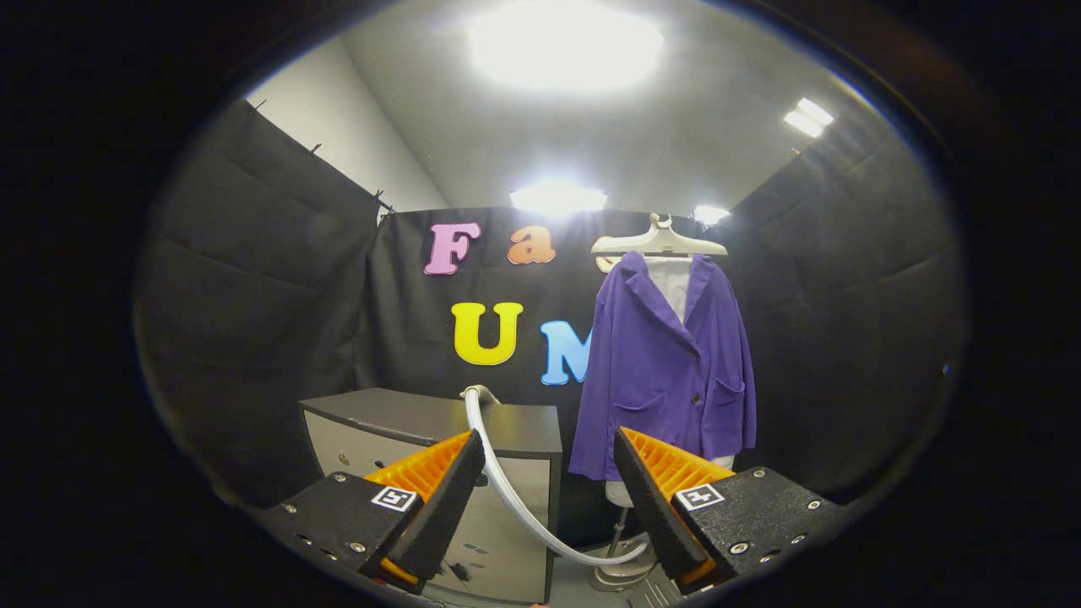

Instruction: Iron the clothes twice with a garment steamer, once on the left side and once on the right side.

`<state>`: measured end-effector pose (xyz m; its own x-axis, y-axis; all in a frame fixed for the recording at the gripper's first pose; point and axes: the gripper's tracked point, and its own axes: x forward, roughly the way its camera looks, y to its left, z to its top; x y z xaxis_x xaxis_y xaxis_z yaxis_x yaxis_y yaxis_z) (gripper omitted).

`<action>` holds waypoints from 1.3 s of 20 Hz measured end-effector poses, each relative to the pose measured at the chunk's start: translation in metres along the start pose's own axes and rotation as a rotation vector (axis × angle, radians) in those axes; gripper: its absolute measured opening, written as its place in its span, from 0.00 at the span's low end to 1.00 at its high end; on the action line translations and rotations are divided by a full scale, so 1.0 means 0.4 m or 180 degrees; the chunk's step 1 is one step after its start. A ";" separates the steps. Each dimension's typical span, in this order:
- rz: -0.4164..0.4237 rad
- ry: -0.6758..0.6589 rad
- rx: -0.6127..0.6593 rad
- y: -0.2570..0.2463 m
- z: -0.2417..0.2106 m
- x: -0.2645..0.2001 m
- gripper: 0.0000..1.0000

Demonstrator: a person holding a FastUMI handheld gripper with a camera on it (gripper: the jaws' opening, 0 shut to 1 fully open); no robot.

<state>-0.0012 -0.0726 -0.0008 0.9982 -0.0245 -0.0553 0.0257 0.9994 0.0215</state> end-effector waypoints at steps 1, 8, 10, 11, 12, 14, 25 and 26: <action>0.0017 0.0010 -0.0004 -0.001 0.002 0.003 0.95; 0.0210 0.0014 -0.0147 0.008 0.055 0.049 0.94; 0.0250 -0.0006 -0.0105 0.012 0.082 0.065 0.95; 0.0256 -0.0023 -0.0076 0.013 0.099 0.074 0.95; 0.0242 -0.0039 -0.0054 0.010 0.119 0.085 0.95; 0.0207 -0.0074 -0.0039 0.007 0.163 0.117 0.95; 0.0072 -0.0114 0.0134 0.072 0.313 0.382 0.95; 0.0050 -0.0107 0.0154 0.082 0.320 0.412 0.94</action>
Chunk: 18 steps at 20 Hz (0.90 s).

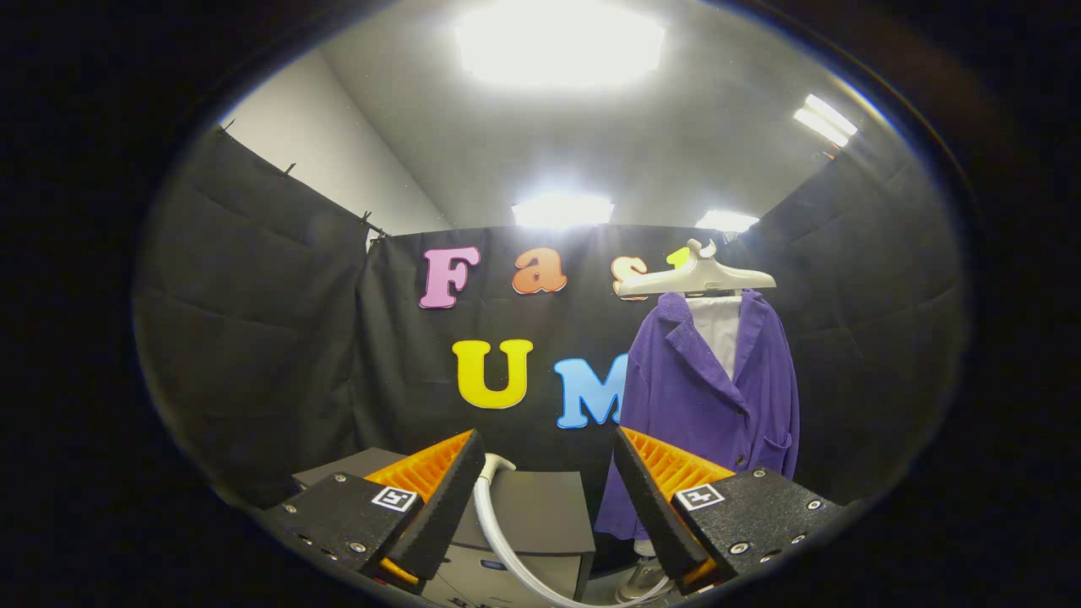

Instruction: Iron the clothes twice with a garment steamer, once on the left side and once on the right side.

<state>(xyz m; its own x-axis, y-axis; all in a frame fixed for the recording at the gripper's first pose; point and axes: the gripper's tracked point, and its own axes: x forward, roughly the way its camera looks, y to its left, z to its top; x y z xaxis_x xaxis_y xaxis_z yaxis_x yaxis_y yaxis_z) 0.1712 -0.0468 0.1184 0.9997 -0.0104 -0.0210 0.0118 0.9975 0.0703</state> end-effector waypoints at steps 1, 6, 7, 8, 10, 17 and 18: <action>-0.0039 0.0008 -0.0002 0.007 0.006 0.033 0.94; -0.0159 0.0060 0.0019 0.051 0.023 0.171 0.95; -0.0170 0.0082 0.0071 0.059 0.023 0.197 0.95; -0.0182 0.0100 0.0122 0.065 0.019 0.222 0.95; -0.0233 0.0141 0.0185 0.069 0.009 0.270 0.95; -0.0466 0.0565 0.0175 0.061 -0.078 0.472 0.94; -0.0472 0.0665 0.0200 0.071 -0.101 0.508 0.94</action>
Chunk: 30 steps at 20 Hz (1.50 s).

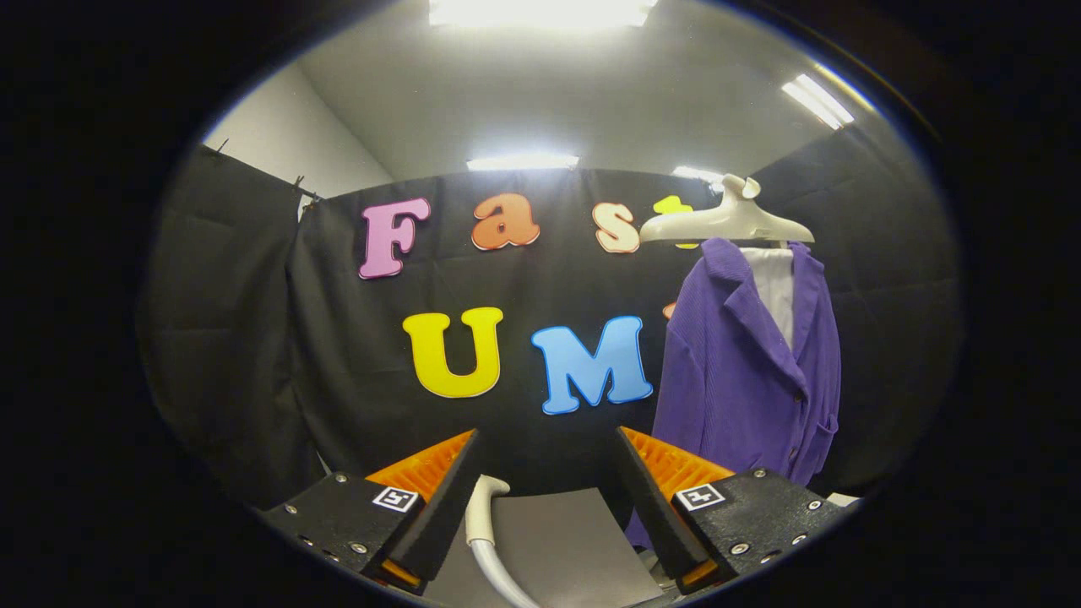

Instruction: Iron the clothes twice with a garment steamer, once on the left side and once on the right side.

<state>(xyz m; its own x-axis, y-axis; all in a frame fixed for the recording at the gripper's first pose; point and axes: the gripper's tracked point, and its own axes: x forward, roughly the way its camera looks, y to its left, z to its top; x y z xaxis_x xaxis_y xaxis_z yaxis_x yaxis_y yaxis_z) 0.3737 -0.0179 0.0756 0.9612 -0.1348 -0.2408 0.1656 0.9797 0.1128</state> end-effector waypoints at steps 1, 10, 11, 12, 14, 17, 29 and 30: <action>-0.0008 0.0137 0.0010 0.010 -0.025 0.036 0.94; 0.0262 0.1326 0.0127 0.160 -0.281 0.275 0.94; 0.0258 0.1475 0.0157 0.168 -0.310 0.292 0.94; 0.0249 0.1603 0.0188 0.175 -0.334 0.307 0.94; 0.0221 0.1814 0.0214 0.176 -0.385 0.332 0.94; 0.0220 0.2115 0.0246 0.196 -0.450 0.351 0.95; 0.0094 0.2808 0.0504 0.236 -0.601 0.319 0.66; 0.0087 0.2776 0.0475 0.234 -0.604 0.320 0.57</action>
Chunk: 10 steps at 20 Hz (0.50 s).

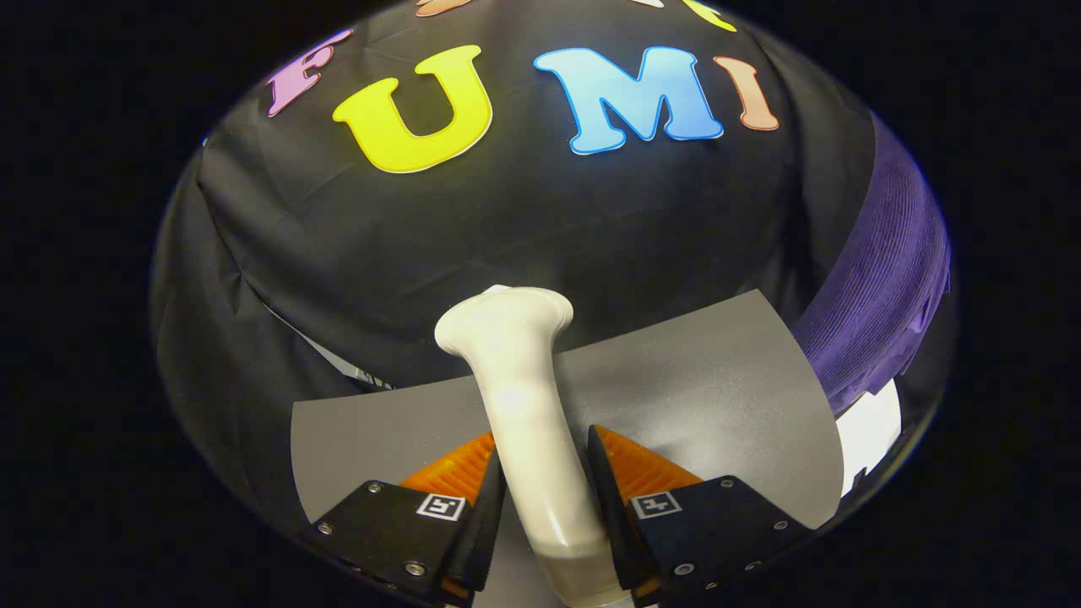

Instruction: Iron the clothes twice with a garment steamer, once on the left side and once on the right side.

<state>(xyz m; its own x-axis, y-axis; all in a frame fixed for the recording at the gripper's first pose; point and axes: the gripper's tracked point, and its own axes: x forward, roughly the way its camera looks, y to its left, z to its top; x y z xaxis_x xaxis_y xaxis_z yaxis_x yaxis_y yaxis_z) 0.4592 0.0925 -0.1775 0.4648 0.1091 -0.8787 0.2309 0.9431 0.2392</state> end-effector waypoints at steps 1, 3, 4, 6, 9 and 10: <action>-0.0003 0.0007 -0.0016 0.003 -0.004 0.000 0.56; -0.0020 -0.0009 -0.0044 0.006 -0.008 0.000 0.52; -0.0036 -0.0017 -0.0034 0.005 -0.010 0.000 0.51; -0.0051 -0.0004 -0.0017 0.007 -0.012 0.000 0.52; -0.0015 0.0047 -0.0021 0.012 -0.013 -0.005 0.47; -0.0040 -0.0012 -0.0054 0.008 -0.005 -0.014 0.44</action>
<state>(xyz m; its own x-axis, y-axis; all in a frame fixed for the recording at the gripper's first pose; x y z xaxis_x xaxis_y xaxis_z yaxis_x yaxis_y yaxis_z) 0.4556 0.0957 -0.1726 0.4653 0.0960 -0.8799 0.2221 0.9496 0.2211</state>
